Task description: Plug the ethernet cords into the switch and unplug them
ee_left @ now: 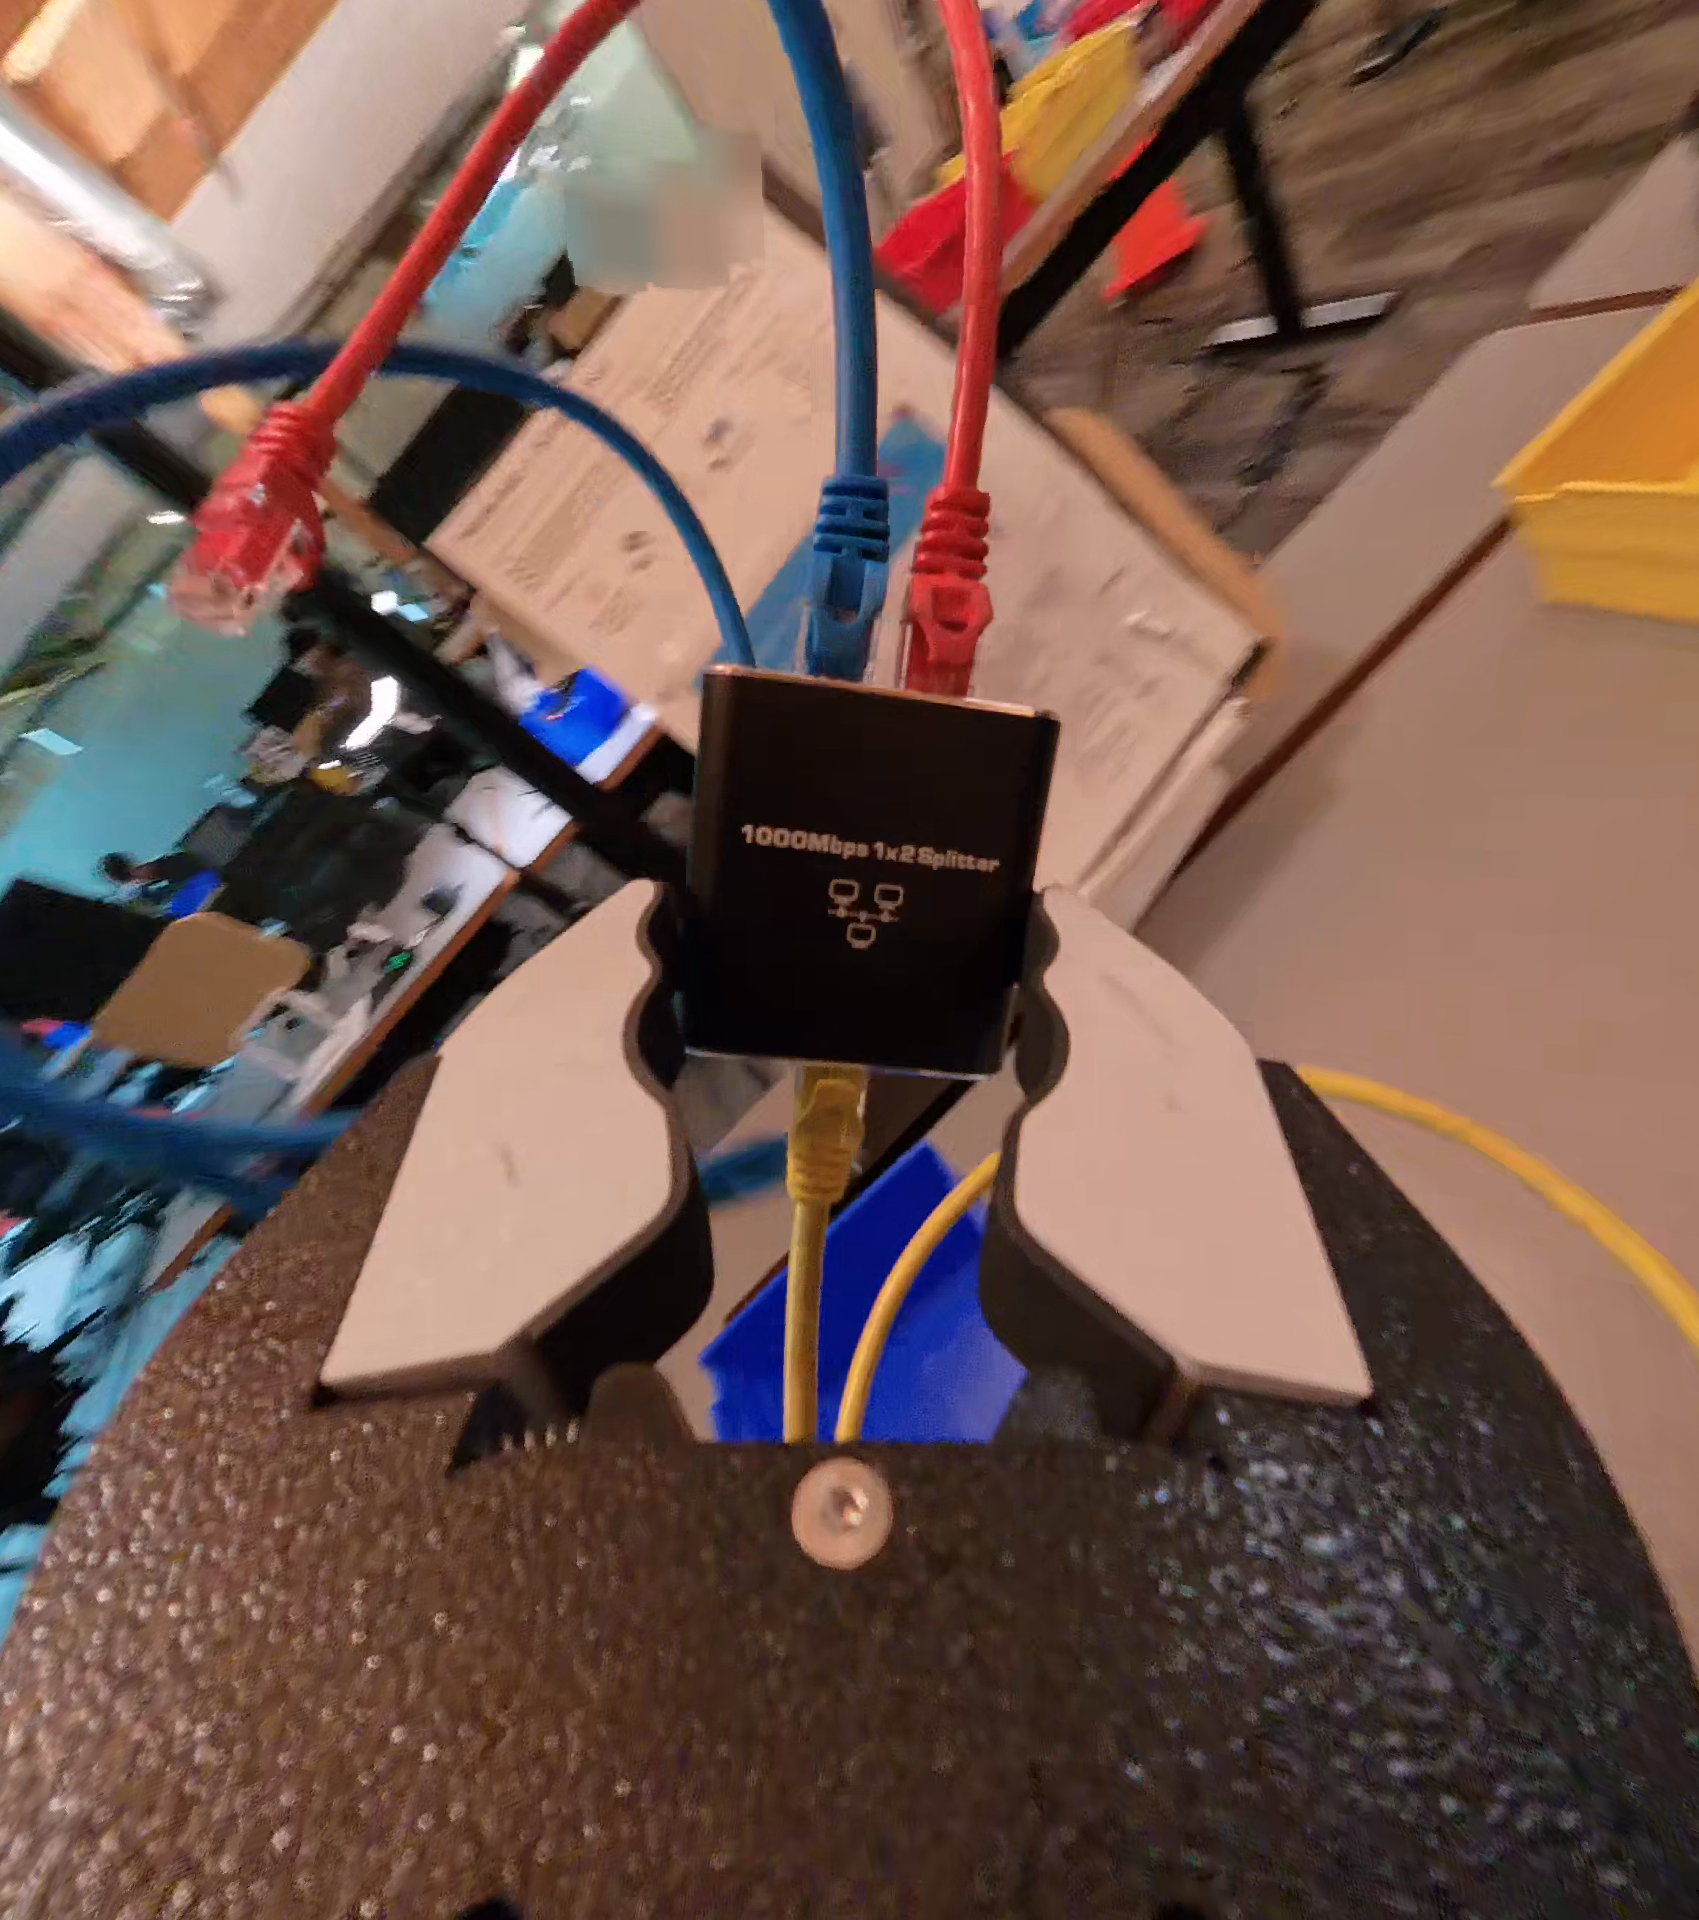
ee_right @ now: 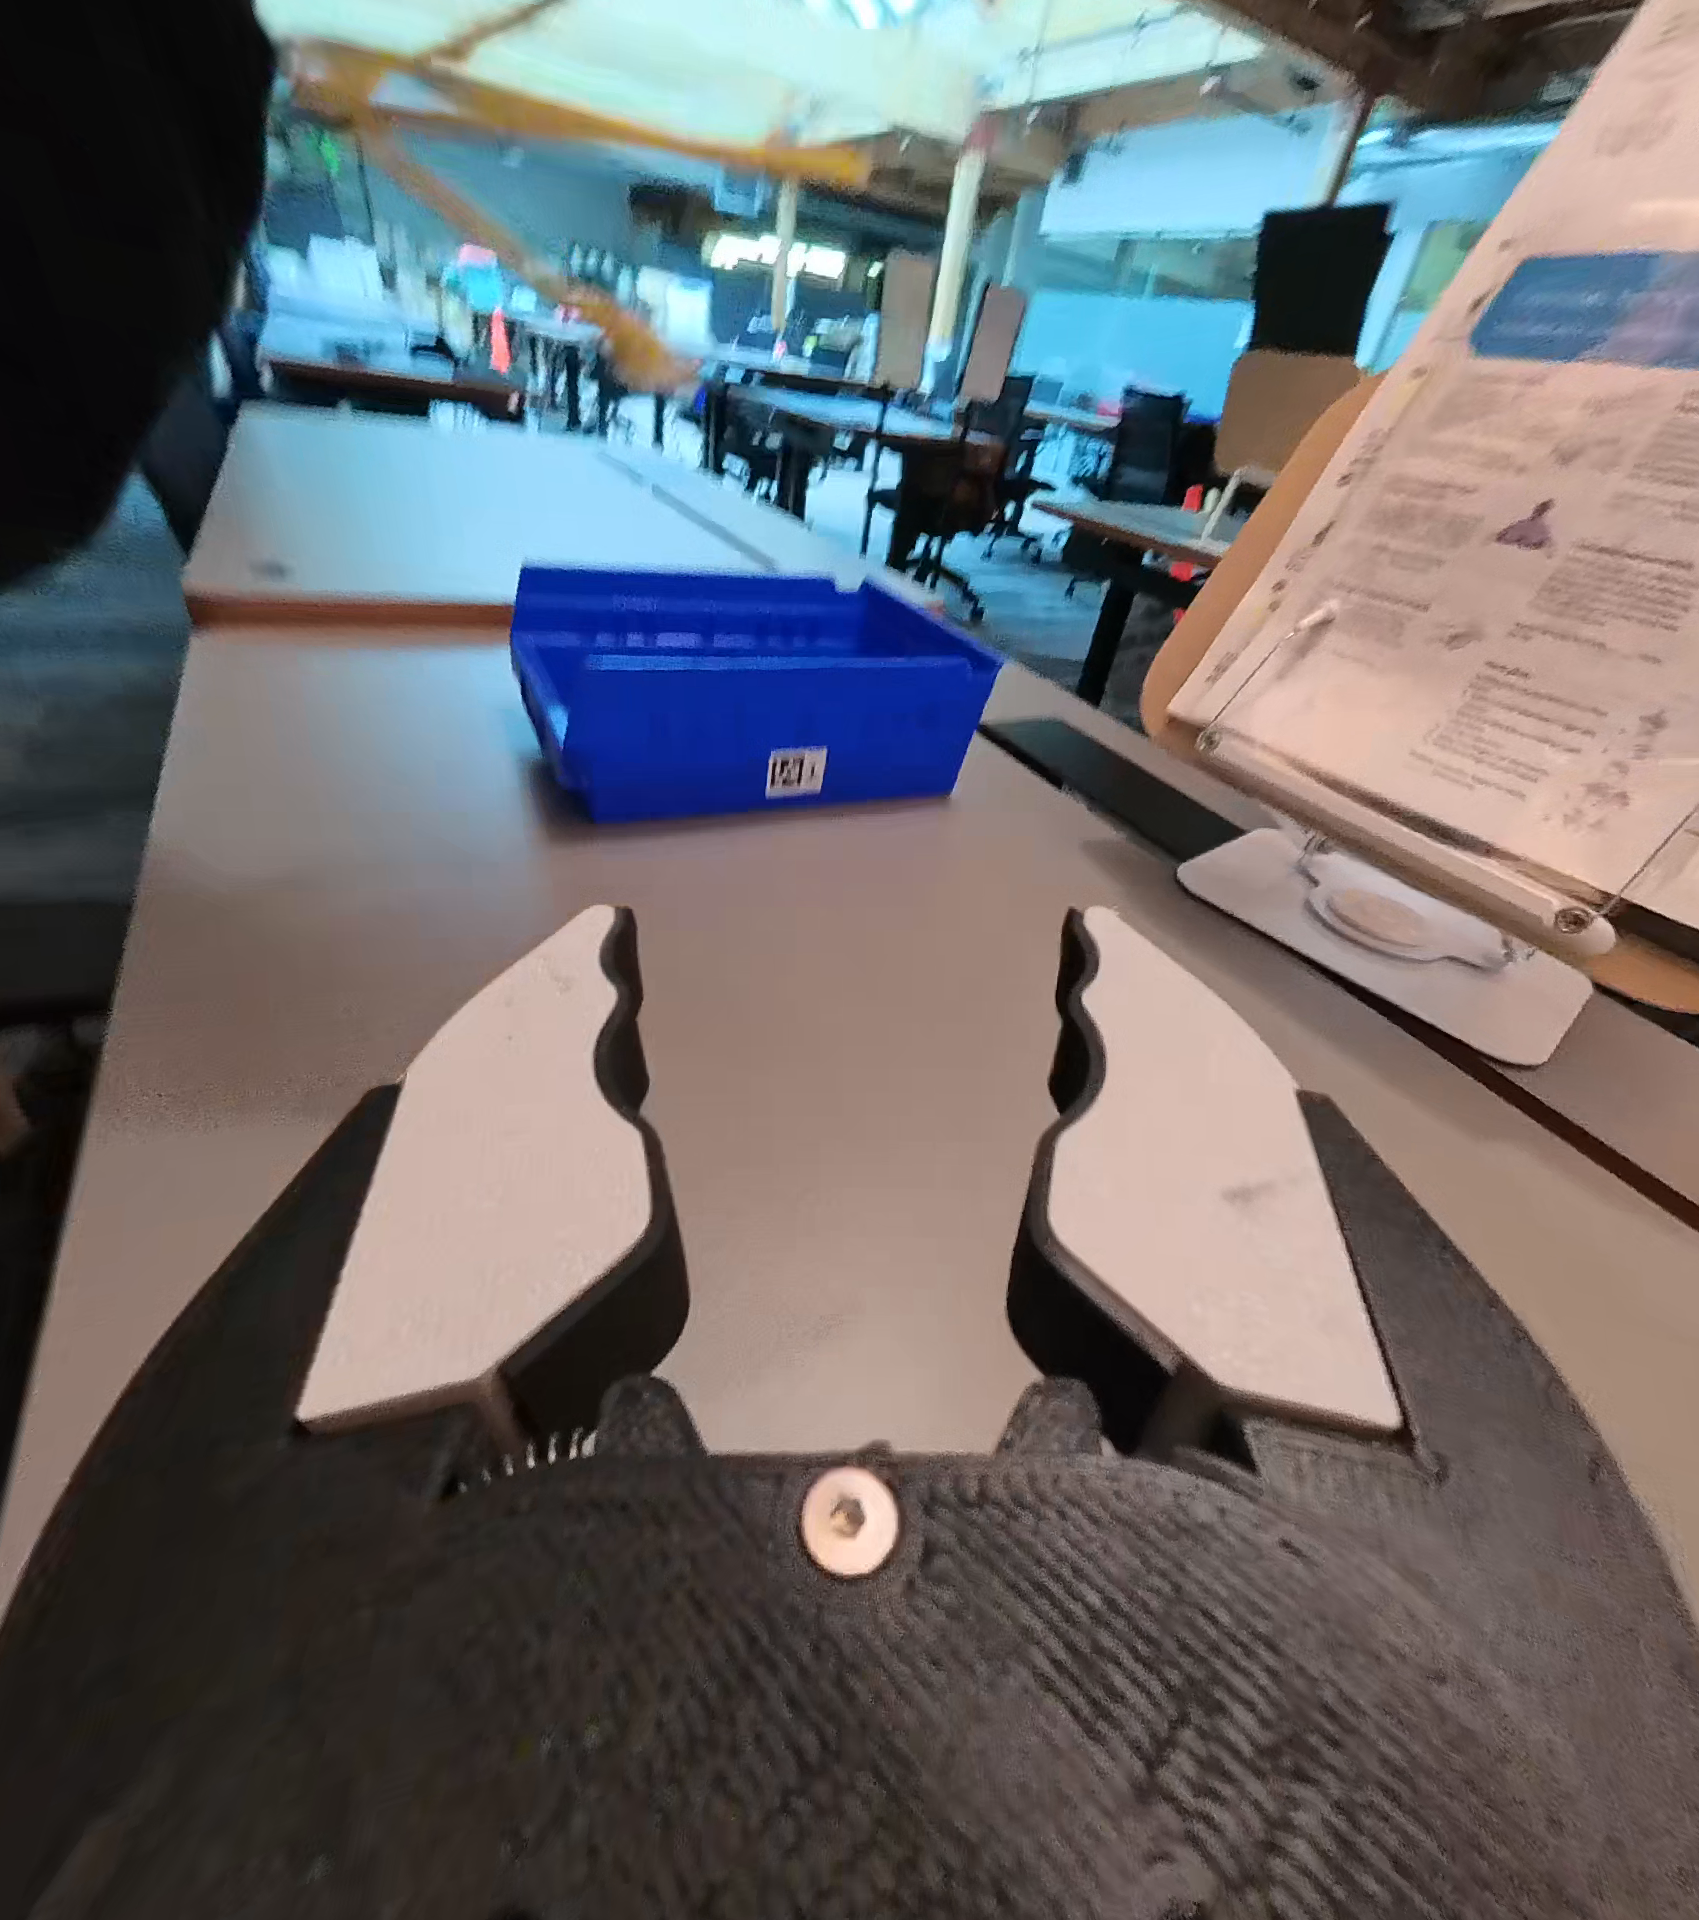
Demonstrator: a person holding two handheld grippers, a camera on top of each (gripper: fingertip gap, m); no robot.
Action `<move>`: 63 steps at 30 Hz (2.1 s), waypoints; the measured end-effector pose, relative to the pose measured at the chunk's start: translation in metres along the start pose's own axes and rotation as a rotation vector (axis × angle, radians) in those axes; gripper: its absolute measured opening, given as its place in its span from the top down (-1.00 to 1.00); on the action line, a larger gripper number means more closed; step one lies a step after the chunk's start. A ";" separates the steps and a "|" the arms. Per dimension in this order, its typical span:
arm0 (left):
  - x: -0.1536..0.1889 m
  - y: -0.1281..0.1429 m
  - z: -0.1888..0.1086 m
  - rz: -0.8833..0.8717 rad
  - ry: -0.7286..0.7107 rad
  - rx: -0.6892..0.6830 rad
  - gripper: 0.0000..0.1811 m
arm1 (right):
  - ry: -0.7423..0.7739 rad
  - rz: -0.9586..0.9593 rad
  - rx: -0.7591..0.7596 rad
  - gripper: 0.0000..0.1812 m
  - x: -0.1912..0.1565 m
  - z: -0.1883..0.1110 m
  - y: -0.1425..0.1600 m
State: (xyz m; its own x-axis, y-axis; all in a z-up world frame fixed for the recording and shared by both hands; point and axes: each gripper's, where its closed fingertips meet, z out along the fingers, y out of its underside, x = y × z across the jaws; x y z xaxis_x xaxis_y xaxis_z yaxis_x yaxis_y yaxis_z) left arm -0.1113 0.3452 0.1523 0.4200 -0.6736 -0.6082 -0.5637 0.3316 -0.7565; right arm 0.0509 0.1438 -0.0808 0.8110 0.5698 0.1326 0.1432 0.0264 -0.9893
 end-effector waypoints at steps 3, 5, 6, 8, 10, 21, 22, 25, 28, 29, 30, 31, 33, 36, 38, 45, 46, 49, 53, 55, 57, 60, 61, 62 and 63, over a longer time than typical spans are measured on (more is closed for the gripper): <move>0.064 -0.005 0.013 0.012 0.170 0.012 0.31 | 0.042 0.127 0.100 0.14 0.004 -0.005 -0.025; 0.113 0.007 0.027 0.027 0.264 -0.007 0.31 | 0.036 0.222 0.151 0.15 0.004 -0.008 -0.032; 0.139 0.016 0.034 0.039 0.311 -0.014 0.31 | 0.024 0.272 0.159 0.16 0.005 -0.008 -0.030; 0.188 0.036 0.050 0.041 0.388 -0.011 0.31 | -0.042 0.384 0.147 0.16 0.003 -0.003 -0.017; 0.234 0.058 0.065 -0.010 0.463 -0.006 0.31 | -0.118 0.499 0.062 0.14 -0.002 0.005 0.009; 0.356 0.099 0.086 -0.060 0.609 0.231 0.32 | -0.151 0.860 -0.031 0.28 -0.002 0.047 0.073; 0.358 0.096 0.083 -0.049 0.625 0.253 0.32 | -0.182 0.902 0.012 0.36 -0.003 0.048 0.068; 0.361 0.094 0.076 -0.006 0.658 0.300 0.32 | -0.232 0.986 0.117 0.61 -0.002 0.051 0.058; 0.359 0.098 0.073 0.053 0.655 0.309 0.32 | -0.267 0.916 0.077 0.71 -0.010 0.053 0.061; 0.360 0.099 0.071 0.072 0.662 0.311 0.32 | -0.273 0.919 0.054 0.72 -0.012 0.054 0.063; 0.360 0.101 0.071 0.102 0.664 0.310 0.32 | -0.280 0.937 0.049 0.72 -0.013 0.054 0.063; 0.360 0.102 0.070 0.131 0.657 0.311 0.32 | -0.281 0.966 0.062 0.73 -0.012 0.055 0.063; 0.353 0.095 0.064 0.174 0.610 0.343 0.35 | -0.284 1.077 0.110 0.73 -0.006 0.054 0.063; 0.338 0.073 0.044 0.188 0.572 0.422 0.34 | -0.344 1.206 0.170 0.73 0.000 0.048 0.061; 0.335 0.066 0.030 0.167 0.616 0.421 0.32 | -0.359 1.252 0.197 0.73 0.004 0.045 0.060; 0.327 0.054 -0.004 0.035 0.672 0.207 0.30 | -0.356 1.270 0.204 0.73 0.003 0.045 0.055; 0.325 0.052 -0.009 0.034 0.650 0.183 0.31 | -0.354 1.269 0.202 0.73 0.003 0.045 0.055; 0.325 0.047 -0.012 0.015 0.631 0.183 0.28 | -0.414 1.301 0.232 0.73 0.000 0.042 0.046; 0.320 0.072 0.019 -0.039 0.623 0.224 0.24 | -0.478 1.332 0.256 0.74 -0.007 0.039 0.036; 0.321 0.077 0.026 -0.085 0.635 0.308 0.27 | -0.511 1.355 0.256 0.74 -0.010 0.037 0.033; 0.325 0.084 0.031 -0.066 0.637 0.368 0.30 | -0.517 1.378 0.262 0.74 -0.011 0.037 0.032; 0.335 0.087 0.035 -0.011 0.622 0.422 0.31 | -0.507 1.416 0.290 0.70 -0.008 0.038 0.030; 0.336 0.085 0.035 0.008 0.599 0.454 0.33 | -0.504 1.425 0.295 0.70 -0.007 0.038 0.031; 0.336 0.085 0.037 0.029 0.573 0.473 0.35 | -0.497 1.430 0.297 0.70 -0.007 0.038 0.032; 0.335 0.085 0.040 0.036 0.550 0.473 0.37 | -0.493 1.433 0.297 0.70 -0.007 0.039 0.032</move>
State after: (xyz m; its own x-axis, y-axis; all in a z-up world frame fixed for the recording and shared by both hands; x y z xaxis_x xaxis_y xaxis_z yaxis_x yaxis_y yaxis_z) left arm 0.0097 0.1737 -0.1257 -0.0817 -0.8501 -0.5203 -0.1499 0.5266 -0.8368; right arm 0.0281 0.1728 -0.1160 -0.1045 0.4631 -0.8801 -0.7284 -0.6382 -0.2493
